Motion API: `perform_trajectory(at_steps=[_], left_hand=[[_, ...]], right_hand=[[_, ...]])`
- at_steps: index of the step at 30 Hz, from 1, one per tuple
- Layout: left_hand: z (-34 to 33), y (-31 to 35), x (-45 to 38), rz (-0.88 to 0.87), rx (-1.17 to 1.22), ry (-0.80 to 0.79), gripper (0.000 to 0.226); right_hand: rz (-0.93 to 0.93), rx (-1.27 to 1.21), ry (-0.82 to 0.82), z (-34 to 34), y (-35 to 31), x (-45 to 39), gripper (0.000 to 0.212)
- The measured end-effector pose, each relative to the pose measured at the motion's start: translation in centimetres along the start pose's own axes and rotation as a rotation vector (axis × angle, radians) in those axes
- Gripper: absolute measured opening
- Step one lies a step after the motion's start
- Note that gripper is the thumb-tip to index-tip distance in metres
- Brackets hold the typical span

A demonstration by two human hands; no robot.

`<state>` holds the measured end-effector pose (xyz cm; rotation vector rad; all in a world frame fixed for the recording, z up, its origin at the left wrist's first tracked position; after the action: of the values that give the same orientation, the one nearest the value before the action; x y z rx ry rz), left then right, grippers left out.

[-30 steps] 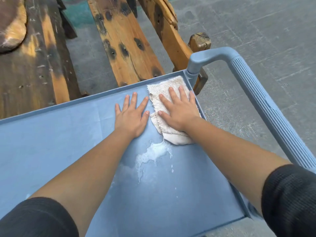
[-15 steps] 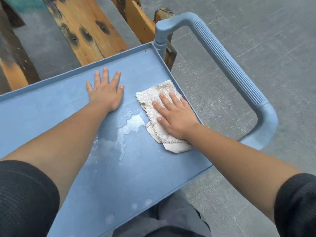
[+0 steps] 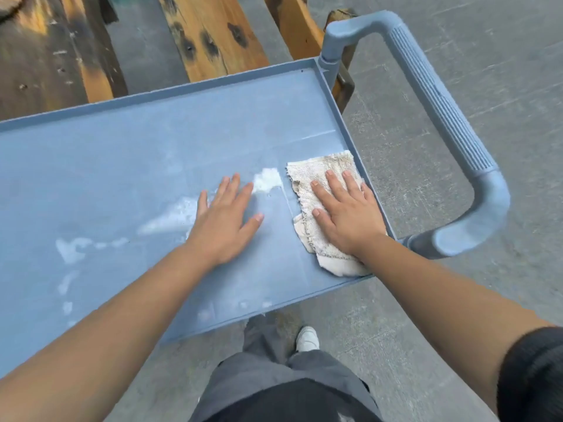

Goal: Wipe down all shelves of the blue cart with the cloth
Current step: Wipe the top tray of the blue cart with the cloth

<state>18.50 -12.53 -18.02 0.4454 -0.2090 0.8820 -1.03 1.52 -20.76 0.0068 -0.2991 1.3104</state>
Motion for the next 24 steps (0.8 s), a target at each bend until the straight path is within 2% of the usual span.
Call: perform_trajectory(at_steps=[5,11,14,17,20,24], left_hand=[[-3.2,-8.1,14.8,0.206,0.015,0.109,0.077],[-5.2,-11.4,18.1,0.387,-0.184,0.175,0.079],[-5.3,-11.3,17.5,0.36,-0.295,0.197,0.073],[-5.1,-11.1,17.2,0.264,-0.362,0.196,0.07],[-5.2,-11.2,16.5,0.167,-0.319,0.163,0.07],[-5.7,-11.6,16.2,0.151,-0.296,0.146,0.072]], right_hand=[[0.042,0.002,0.016,-0.1,-0.2,0.0,0.062],[0.049,0.009,0.021,-0.2,-0.3,0.1,0.063],[0.026,0.022,0.021,-0.2,-0.3,0.2,0.066],[0.011,0.027,0.024,-0.1,-0.5,0.3,0.068],[-0.019,0.041,0.026,-0.4,-0.9,0.5,0.069],[-0.111,0.014,0.038,-0.8,-2.0,0.7,0.07]])
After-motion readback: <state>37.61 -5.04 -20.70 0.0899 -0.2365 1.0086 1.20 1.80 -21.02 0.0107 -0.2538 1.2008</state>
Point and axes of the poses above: each hand's wrist, its own x-axis away from the middle knuckle, its own z-axis out of the back of the hand, y = z × x, the point moved 7 cm from there along -x, towards the middle knuckle, and after that the axes turned 11 degrees about z, right-handed, at the moved point
